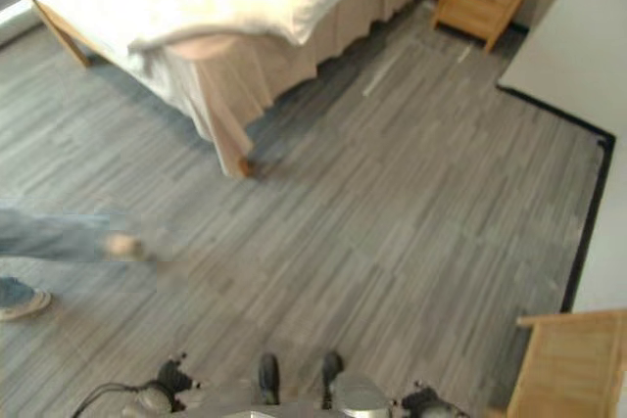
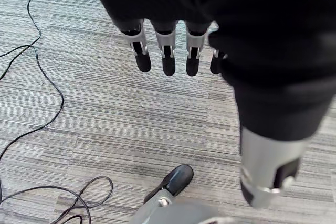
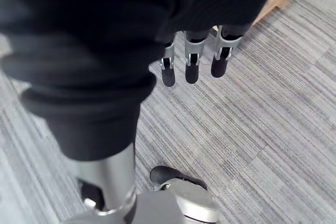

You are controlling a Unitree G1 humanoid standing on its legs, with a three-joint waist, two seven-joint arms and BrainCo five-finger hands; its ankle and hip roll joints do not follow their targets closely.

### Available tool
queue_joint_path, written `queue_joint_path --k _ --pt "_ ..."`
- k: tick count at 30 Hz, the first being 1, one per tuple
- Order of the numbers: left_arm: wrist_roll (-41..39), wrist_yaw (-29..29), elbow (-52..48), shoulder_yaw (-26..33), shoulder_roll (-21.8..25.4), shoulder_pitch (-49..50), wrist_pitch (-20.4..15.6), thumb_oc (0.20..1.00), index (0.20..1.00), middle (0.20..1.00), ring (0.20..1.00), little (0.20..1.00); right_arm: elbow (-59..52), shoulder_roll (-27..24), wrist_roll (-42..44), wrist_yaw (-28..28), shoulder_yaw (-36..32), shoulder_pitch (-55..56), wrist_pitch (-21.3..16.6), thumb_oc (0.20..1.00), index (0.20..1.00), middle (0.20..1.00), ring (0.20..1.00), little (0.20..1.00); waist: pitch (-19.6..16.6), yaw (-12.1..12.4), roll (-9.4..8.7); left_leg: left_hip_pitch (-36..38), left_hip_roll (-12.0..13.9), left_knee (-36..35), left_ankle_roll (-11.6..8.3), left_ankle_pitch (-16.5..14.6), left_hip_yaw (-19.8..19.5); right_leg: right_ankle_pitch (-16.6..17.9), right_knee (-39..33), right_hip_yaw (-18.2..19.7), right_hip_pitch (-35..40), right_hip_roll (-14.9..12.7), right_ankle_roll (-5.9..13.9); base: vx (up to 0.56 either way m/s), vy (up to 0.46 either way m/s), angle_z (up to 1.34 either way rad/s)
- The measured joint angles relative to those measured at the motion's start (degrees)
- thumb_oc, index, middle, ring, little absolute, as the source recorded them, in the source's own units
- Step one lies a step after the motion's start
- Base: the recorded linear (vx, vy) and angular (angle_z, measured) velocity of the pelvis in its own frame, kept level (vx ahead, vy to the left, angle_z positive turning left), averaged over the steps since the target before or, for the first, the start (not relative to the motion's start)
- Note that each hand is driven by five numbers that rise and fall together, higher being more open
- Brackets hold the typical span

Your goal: Tidy up the quilt and then pick up the clothes from the bed and put them into the laundry hamper.

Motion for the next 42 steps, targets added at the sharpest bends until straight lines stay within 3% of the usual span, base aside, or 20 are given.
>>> queue_joint_path --k 2,4,9,12,14,16,18,19,21,23,25,27,28,31,32,34,35,38,39,42 --pt "-0.79 0.06 0.65 1.75 0.3 -0.2 0.05 1.0 1.0 1.0 1.0 1.0 -0.75 0.1 1.25 -0.1 -2.03 -0.24 -0.51 1.0 1.0 1.0 1.0 1.0 1.32 -0.28 -1.15 2.08 -0.76 -0.2 0.13 -2.3 1.37 -1.58 12.94 -6.7 -7.19 -6.5 1.52 0.43 -0.124 -0.36" --pt "-0.78 0.11 1.1 1.62 0.18 0.75 0.11 1.0 1.0 1.0 1.0 1.0 -1.24 0.18 2.29 -0.11 -1.83 0.8 -0.7 1.0 1.0 1.0 1.0 1.0 1.08 -1.88 -1.7 3.06 -1.14 -0.36 -0.81 -3.43 0.92 -1.34 2.73 -7.16 -8.77 -10.18 1.73 0.46 -0.185 0.0" --pt "-0.02 0.04 2.9 -0.73 0.18 -0.16 -0.01 1.0 1.0 1.0 1.0 1.0 1.12 0.61 2.19 0.0 -1.42 2.12 -0.6 1.0 1.0 1.0 1.0 1.0 0.04 -5.78 -2.46 3.63 0.13 -0.22 -3.43 -6.42 -2.71 3.46 -21.1 4.21 -10.52 -10.7 3.94 0.42 -0.189 0.41" --pt "0.04 -0.18 3.3 -2.15 -2.41 1.86 -0.32 1.0 1.0 1.0 1.0 1.0 3.96 -1.08 2.09 0.37 -1.56 3.2 0.43 1.0 1.0 1.0 1.0 1.0 -1.67 -8.01 2.83 8.6 8.04 3.37 -6.19 -7.55 -5.45 7.95 -9.49 1.45 -10.01 -4.82 1.38 0.54 -0.424 0.45" --pt "-0.08 -0.03 2.97 -3.96 -2.85 1.04 -0.87 1.0 1.0 1.0 1.0 1.0 4.79 -1.67 1.37 1.01 -1.63 3.16 0.12 1.0 1.0 1.0 1.0 1.0 -3.5 -7.55 0.64 -0.9 7.6 23.01 -8.29 -5.69 -5.44 8.83 -12.01 0.72 -7.56 -5.42 -1.98 0.17 -0.309 0.09" --pt "-0.23 0.16 -0.05 -3.09 -2.52 -0.62 -0.67 1.0 1.0 1.0 1.0 1.0 1.43 -3.71 0.04 0.84 -0.81 2.47 0.2 1.0 1.0 1.0 1.0 1.0 -4.01 -4.25 -0.7 -12.19 6.09 42.52 -8.38 5.2 -10.75 9.08 -13.92 -0.16 -5.6 -5.31 -6.11 0.33 -0.219 -0.11" --pt "-0.64 1.67 -3.87 -1.22 -0.46 -3.51 -0.96 1.0 1.0 1.0 1.0 1.0 2.48 -4.21 -0.15 -0.62 3.16 -3.48 0.81 1.0 1.0 1.0 1.0 1.0 -1.65 -0.95 -5.68 -23.72 2.27 58.88 -7.7 2.94 -8.72 6.79 -20.11 -0.51 5.3 -6.67 -10.1 0.69 -0.098 0.07" --pt "-0.7 2.56 -3.66 0.06 -0.03 -3.74 -1.53 1.0 1.0 1.0 1.0 1.0 2.2 -3.69 -0.23 -1.03 3.23 -5.04 0.48 1.0 1.0 1.0 1.0 1.0 -1.63 0.69 -6.09 -26.82 1.7 55.42 -7.82 1.25 -5.14 5.07 -21.38 -0.64 8.02 -6.33 -8.73 0.83 0.031 0.1" --pt "-0.79 3.68 -2.26 0.92 -0.13 -3.42 -1.39 1.0 1.0 1.0 1.0 1.0 2.22 -4.22 -0.31 -1.39 3.76 -6.49 0.17 1.0 1.0 1.0 1.0 1.0 -2.13 1.38 -5.79 -25.96 1.41 29.74 -7.29 -0.18 3.3 3.2 -22.34 -1.31 10.85 -5.12 -6.75 0.52 0.059 0.1" --pt "-2.43 4.12 -1.58 1.67 -0.25 -0.98 -0.98 1.0 1.0 1.0 1.0 1.0 2.2 -4.62 -0.59 -1.7 3.87 -6.7 -0.78 1.0 1.0 1.0 1.0 1.0 -2.34 3.59 -2.55 -26.58 1.4 12.36 -5.76 4.89 9.68 0.77 -22.07 -2.23 15.24 -1.53 -6.02 0.43 0.014 -0.28" --pt "-2.54 4.11 1.44 2.9 0.18 1.38 0.07 1.0 1.0 1.0 1.0 1.0 2.34 -2.96 -1.67 -1.61 4.7 -4.58 -0.6 1.0 1.0 1.0 1.0 1.0 -3.3 3.59 -3.55 -25.49 0.83 11.05 -4.02 5.8 16.92 -3.64 -22.17 -4.19 19.58 -0.97 -4.09 0.49 0.035 -0.18" --pt "-2.4 3.76 4.93 3.5 -0.11 5.12 0.26 1.0 1.0 1.0 1.0 1.0 2.42 -2.39 -2.45 -1.33 5.98 -0.31 -0.45 1.0 1.0 1.0 1.0 1.0 -5.14 3.76 -2.25 -19.98 -0.01 10.58 5.27 5.09 15.42 -6.96 -17.83 -4.81 24.76 1.66 -2.13 0.45 0.064 -0.13" --pt "-2.36 3.69 6.48 3.5 0.57 5.08 1.0 1.0 1.0 1.0 1.0 1.0 2.68 -0.89 -2.58 -1.22 6.52 1.45 -0.45 1.0 1.0 1.0 1.0 1.0 -6.03 3.49 -3.9 -17.89 -1.12 9.61 6.84 5.32 14.76 -8.52 -6.96 -7.54 21.33 -0.08 -2.03 0.29 0.058 0.11" --pt "-2.32 3.61 6.88 3.72 2.37 3.58 1.5 1.0 1.0 1.0 1.0 1.0 0.65 0.57 -4.24 -1.01 6.72 5.75 -0.33 1.0 1.0 1.0 1.0 1.0 -5.98 0.51 -4.99 -9.09 -2.8 2.4 6.22 5.13 8.65 -6.37 29.16 -6.59 5.43 -5.44 3.31 0.37 0.0 0.69" --pt "-2.32 3.64 6.45 3.85 2.74 2.81 1.55 1.0 1.0 1.0 1.0 1.0 0.46 0.69 -4.35 -1.02 6.99 6.41 -0.24 1.0 1.0 1.0 1.0 1.0 -5.91 0.19 -5.07 -7.18 -3.3 1.0 6.16 5.01 7.79 -6.57 30.29 -6.45 3.06 -5.9 3.01 0.37 -0.195 0.88" --pt "-2.34 3.76 4.79 3.4 3.61 1.52 1.13 1.0 1.0 1.0 1.0 1.0 -0.22 1.07 -4.59 -0.99 7.51 6.07 0.06 1.0 1.0 1.0 1.0 1.0 -5.55 0.35 -4.77 -4.36 -4.01 0.05 5.01 3.5 5.0 -8.22 28.38 -6.56 -3.32 -7.62 1.1 0.29 -0.209 0.81" --pt "-2.33 3.94 4.02 3.03 4.0 -0.63 0.68 1.0 1.0 1.0 1.0 1.0 -1.71 1.25 -4.62 -1.1 8.48 5.88 -0.12 1.0 1.0 1.0 1.0 1.0 -5.07 -0.08 -3.78 -3.4 -3.56 0.02 3.37 2.25 1.16 -9.69 17.54 -6.42 -6.36 -8.05 -0.85 0.34 -0.313 1.31" --pt "-2.32 4.11 3.3 3.67 4.11 -1.93 0.31 1.0 1.0 1.0 1.0 1.0 -2.07 1.1 -4.82 -1.1 9.33 4.5 0.21 1.0 1.0 1.0 1.0 1.0 -4.31 0.29 -3.8 -0.64 -4.64 0.07 1.97 0.94 -1.96 -7.58 2.27 -2.34 -7.83 -7.94 1.2 0.33 -0.289 1.39" --pt "-2.36 4.46 4.42 3.8 4.62 -2.04 0.24 1.0 1.0 1.0 1.0 1.0 -2.44 0.86 -4.74 -1.1 10.22 4.1 0.09 1.0 1.0 1.0 1.0 1.0 -4.81 -0.42 -4.77 -0.42 -3.83 -0.21 1.88 -1.85 -5.54 -2.66 -13.19 9.86 -5.71 -6.56 1.65 0.19 -0.266 1.68" --pt "-2.56 4.53 5.12 4.3 5.8 2.01 0.29 1.0 1.0 1.0 1.0 1.0 -2.22 1.85 -5.4 -1.08 10.1 2.28 0.31 1.0 1.0 1.0 1.0 1.0 -5.22 0.6 -7.41 2.16 -2.69 0.07 -1.98 -4.48 -8.89 9.76 -15.92 12.75 -4.53 -7.15 1.45 0.22 -0.352 1.08"
